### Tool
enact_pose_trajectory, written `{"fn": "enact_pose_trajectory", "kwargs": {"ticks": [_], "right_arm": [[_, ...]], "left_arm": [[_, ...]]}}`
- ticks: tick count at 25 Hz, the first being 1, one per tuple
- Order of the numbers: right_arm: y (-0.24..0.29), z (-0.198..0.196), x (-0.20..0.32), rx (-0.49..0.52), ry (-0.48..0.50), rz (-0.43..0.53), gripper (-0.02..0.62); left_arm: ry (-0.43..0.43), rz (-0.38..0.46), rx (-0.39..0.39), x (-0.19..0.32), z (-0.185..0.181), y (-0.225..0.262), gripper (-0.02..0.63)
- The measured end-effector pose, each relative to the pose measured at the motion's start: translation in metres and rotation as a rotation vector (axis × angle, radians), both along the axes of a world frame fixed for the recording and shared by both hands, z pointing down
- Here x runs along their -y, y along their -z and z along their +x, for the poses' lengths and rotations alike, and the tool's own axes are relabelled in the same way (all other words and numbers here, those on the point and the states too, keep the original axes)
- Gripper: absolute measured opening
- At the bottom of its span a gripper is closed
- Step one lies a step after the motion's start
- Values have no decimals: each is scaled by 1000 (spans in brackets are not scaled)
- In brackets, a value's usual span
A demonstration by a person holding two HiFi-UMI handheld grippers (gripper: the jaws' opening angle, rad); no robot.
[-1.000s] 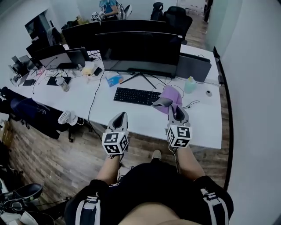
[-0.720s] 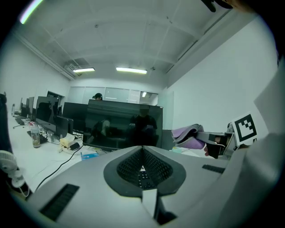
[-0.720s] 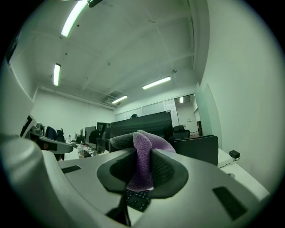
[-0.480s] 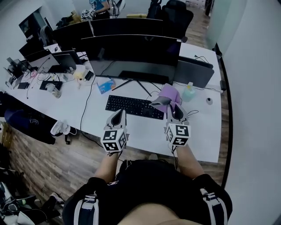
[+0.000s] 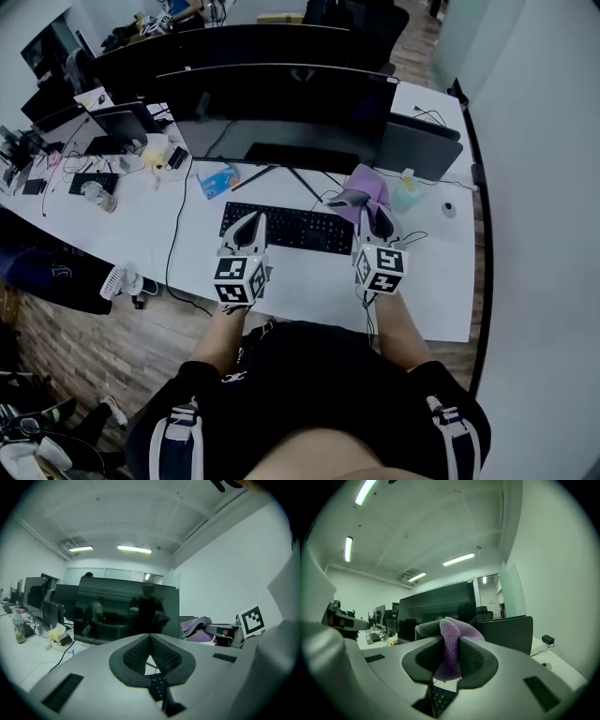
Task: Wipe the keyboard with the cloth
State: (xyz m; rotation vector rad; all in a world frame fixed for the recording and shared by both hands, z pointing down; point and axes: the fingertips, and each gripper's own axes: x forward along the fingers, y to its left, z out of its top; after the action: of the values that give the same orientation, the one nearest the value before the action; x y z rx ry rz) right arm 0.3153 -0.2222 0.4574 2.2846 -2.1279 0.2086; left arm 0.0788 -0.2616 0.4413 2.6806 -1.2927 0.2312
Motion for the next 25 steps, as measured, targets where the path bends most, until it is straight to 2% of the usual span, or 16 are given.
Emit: {"fn": "enact_pose_trajectory", "kwargs": {"ticks": [9, 19, 25], "right_arm": [[-54, -15, 40, -25, -47, -132, 97], [-155, -18, 49, -88, 35, -369, 93], [-192, -14, 42, -73, 30, -446, 91]], "left_arm": [[-41, -33, -14, 44, -17, -10, 12], [-50, -70, -18, 60, -24, -28, 13], [-41, -77, -13, 61, -30, -31, 13]]}}
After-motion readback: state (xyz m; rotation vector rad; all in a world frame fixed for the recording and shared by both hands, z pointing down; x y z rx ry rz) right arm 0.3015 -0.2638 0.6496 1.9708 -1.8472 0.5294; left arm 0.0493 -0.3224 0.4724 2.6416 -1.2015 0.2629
